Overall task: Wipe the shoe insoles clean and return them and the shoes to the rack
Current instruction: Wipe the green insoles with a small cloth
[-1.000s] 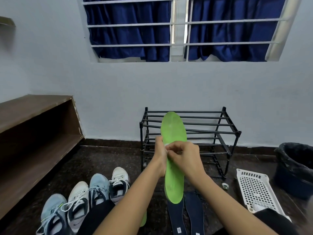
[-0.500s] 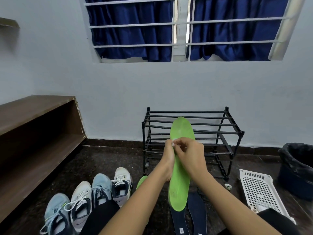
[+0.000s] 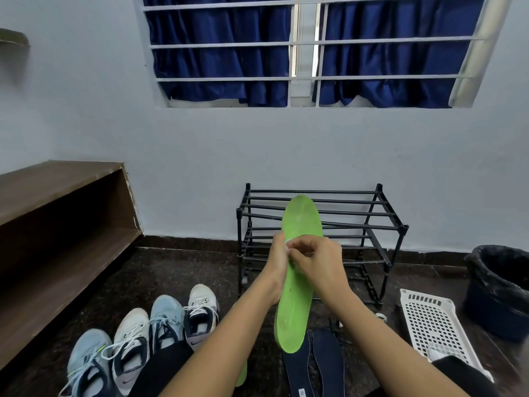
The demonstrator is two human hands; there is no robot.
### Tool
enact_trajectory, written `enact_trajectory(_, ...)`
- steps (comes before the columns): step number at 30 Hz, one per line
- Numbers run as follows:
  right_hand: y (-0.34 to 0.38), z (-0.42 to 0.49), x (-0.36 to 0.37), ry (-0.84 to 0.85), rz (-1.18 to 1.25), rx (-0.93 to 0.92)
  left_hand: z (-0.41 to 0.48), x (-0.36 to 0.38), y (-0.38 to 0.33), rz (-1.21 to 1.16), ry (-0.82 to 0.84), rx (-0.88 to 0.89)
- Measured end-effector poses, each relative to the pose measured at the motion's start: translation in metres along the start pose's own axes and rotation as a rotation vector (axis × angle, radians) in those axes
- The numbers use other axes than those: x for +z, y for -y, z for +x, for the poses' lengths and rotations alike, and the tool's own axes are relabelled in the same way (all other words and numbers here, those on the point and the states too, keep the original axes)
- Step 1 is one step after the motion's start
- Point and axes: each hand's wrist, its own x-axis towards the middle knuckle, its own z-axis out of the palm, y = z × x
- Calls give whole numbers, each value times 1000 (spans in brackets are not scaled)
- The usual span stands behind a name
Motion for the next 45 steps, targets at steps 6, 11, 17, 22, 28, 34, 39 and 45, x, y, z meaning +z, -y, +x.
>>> enact_trajectory(6,-5,1,-5,-49,-28,1,-6,6,7,45,29,-18)
enact_trajectory(11,2,-7,1,29,-12,2,0,-6,-1,41,-27,-14)
enact_trajectory(17,6,-9,2,59,14,-4,1,-10,-6,-2,-20,-5)
enact_trajectory(22,1,0,-3,-18,32,0,-3,3,-1,8,14,8)
enact_trajectory(28,-3,5,-5,-49,4,17,-8,5,-1,-15,72,7)
enact_trajectory(34,4,-4,-1,9,36,0,-5,-6,-8,-129,57,12)
enact_trajectory(39,4,-7,3,37,19,-4,-3,-8,-8,-144,28,10)
enact_trajectory(45,1,0,-5,-22,12,-6,-5,1,-3,-77,46,-3)
